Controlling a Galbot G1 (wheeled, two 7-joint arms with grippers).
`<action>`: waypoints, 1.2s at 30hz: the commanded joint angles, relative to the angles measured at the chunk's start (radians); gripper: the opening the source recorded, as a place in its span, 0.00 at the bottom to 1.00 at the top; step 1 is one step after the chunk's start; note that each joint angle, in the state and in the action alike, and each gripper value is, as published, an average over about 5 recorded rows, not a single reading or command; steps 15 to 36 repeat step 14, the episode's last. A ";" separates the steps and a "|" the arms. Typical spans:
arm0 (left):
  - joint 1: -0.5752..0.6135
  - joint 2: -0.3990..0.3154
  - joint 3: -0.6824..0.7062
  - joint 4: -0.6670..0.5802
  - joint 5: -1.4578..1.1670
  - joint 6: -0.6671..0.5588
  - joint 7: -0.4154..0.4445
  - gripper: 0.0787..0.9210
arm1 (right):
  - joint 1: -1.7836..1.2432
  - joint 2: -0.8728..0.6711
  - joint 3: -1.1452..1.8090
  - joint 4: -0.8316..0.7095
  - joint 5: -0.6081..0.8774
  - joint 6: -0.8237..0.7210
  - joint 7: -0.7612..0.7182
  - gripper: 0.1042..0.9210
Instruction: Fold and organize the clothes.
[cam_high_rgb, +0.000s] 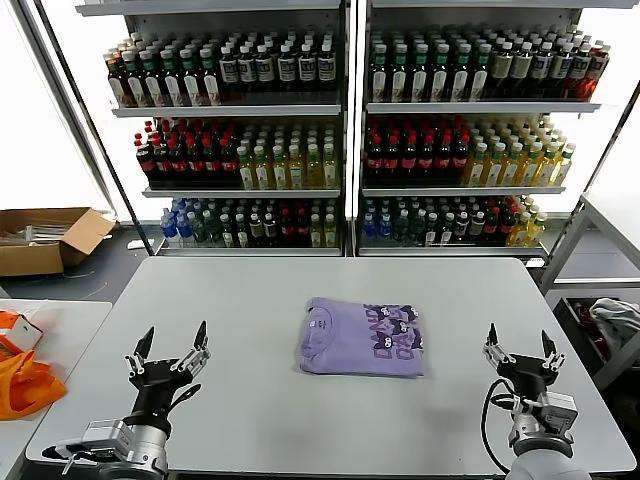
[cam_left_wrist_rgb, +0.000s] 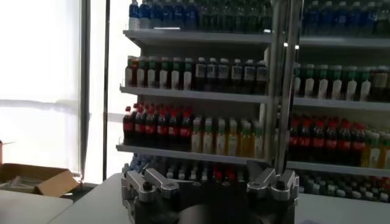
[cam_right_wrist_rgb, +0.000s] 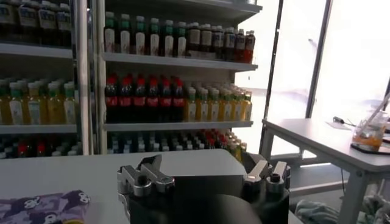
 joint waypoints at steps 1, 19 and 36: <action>-0.002 0.000 0.005 0.001 0.052 -0.015 0.039 0.88 | -0.009 0.004 0.004 0.002 -0.011 0.009 -0.001 0.88; -0.004 0.004 0.015 0.003 0.052 -0.024 0.058 0.88 | -0.016 0.001 0.016 0.016 -0.034 0.022 -0.031 0.88; -0.004 0.004 0.015 0.003 0.052 -0.024 0.058 0.88 | -0.016 0.001 0.016 0.016 -0.034 0.022 -0.031 0.88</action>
